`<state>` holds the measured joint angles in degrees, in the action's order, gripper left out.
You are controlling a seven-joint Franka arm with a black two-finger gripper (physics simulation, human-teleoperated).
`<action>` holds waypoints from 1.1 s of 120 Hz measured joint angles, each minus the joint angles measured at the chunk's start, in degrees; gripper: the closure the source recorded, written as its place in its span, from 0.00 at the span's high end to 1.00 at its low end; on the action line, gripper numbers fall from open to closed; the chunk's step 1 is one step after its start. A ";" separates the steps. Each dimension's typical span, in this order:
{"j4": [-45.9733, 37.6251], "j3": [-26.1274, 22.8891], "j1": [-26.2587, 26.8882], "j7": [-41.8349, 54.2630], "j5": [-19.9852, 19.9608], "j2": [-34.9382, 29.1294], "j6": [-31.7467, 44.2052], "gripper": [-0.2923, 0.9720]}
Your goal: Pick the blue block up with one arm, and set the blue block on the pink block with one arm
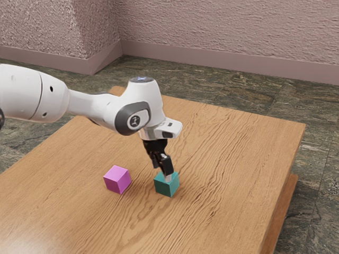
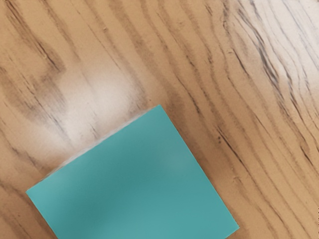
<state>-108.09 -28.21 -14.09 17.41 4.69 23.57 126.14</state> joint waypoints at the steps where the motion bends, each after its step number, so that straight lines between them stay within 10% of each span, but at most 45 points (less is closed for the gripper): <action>1: 0.01 0.00 0.03 -0.15 -0.01 0.03 0.07 0.77; 132: 3.71 2.71 2.48 -21.83 0.40 7.37 1.55 0.63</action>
<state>-104.38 -25.50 -11.61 -4.42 5.09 30.94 127.69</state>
